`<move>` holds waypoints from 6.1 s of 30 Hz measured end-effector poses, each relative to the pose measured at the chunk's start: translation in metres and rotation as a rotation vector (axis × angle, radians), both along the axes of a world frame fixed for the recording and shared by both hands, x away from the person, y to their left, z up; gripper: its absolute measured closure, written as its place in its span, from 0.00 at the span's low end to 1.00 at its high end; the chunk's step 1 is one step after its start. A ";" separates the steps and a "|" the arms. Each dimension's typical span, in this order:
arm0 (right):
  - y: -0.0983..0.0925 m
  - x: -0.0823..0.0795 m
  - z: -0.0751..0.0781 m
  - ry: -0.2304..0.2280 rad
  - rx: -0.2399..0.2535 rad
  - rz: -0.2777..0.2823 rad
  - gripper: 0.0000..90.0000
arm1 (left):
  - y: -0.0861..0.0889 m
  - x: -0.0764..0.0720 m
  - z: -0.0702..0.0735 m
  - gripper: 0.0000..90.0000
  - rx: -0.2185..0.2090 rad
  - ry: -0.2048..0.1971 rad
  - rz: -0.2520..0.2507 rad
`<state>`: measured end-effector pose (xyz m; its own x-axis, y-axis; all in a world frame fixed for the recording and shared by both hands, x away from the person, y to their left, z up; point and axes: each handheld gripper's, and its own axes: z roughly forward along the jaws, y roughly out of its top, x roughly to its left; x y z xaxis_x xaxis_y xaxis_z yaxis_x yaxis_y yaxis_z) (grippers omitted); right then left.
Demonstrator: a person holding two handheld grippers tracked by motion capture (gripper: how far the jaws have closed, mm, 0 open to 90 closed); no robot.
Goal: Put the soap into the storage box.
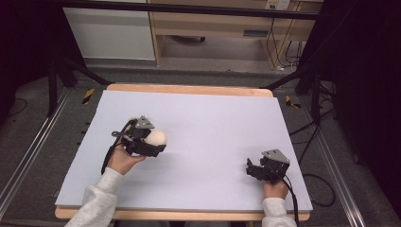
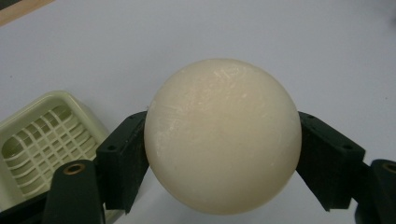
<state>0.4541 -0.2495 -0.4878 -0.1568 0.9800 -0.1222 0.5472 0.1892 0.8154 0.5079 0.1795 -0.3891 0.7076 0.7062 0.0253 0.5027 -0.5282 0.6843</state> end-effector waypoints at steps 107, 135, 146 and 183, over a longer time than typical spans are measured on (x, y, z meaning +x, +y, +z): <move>0.000 0.001 -0.001 0.010 -0.008 0.002 0.04 | 0.064 0.077 -0.048 0.27 0.050 0.103 0.315; 0.001 0.001 -0.001 0.011 -0.016 0.002 0.04 | 0.069 0.058 -0.017 0.29 -0.006 -0.002 0.298; 0.000 0.000 0.000 -0.003 -0.011 -0.004 0.04 | 0.077 0.029 -0.012 0.28 -0.056 -0.074 0.282; -0.001 -0.002 0.001 -0.021 0.001 -0.011 0.04 | 0.115 -0.053 -0.066 0.21 -0.131 -0.150 0.361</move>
<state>0.4525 -0.2500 -0.4870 -0.1439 0.9818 -0.1241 0.5322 0.1825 0.8267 0.4545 0.2942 -0.4555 0.4092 0.9125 0.0025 0.5291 -0.2395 0.8140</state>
